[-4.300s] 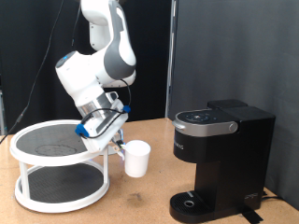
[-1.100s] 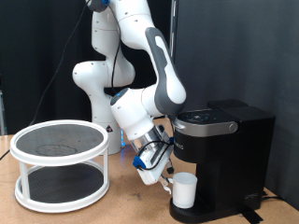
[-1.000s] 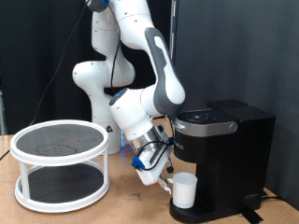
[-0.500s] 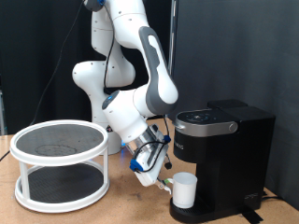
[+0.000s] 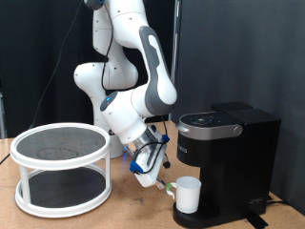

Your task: Make a cup of coffee with the keurig machine

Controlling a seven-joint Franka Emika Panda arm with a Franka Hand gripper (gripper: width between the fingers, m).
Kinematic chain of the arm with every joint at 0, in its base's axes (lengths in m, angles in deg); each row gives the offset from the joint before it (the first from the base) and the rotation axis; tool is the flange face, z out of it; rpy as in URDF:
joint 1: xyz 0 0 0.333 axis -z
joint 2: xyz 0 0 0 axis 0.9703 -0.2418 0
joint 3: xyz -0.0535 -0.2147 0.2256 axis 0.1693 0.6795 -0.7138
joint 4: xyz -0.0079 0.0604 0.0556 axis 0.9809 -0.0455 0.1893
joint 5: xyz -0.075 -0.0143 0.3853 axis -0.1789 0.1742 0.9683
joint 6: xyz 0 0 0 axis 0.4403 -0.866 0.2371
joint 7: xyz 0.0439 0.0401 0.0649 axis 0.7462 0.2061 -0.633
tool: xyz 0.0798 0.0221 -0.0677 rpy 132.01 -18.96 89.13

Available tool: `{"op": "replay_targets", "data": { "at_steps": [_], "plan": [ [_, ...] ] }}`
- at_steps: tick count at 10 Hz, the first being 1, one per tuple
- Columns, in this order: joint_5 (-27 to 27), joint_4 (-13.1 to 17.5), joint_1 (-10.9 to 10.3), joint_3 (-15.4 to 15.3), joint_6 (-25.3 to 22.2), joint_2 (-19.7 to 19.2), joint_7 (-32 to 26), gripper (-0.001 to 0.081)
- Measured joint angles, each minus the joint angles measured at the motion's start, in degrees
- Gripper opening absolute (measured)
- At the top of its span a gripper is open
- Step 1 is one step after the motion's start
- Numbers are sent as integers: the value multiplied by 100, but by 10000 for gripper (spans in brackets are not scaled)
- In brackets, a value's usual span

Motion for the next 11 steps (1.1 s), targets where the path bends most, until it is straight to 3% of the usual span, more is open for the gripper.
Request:
{"op": "replay_targets", "data": {
  "at_steps": [6, 11],
  "plan": [
    [233, -18, -15, -73, 21, 112, -23, 734],
    [539, 51, -170, -377, 177, -15, 40, 734]
  ]
}}
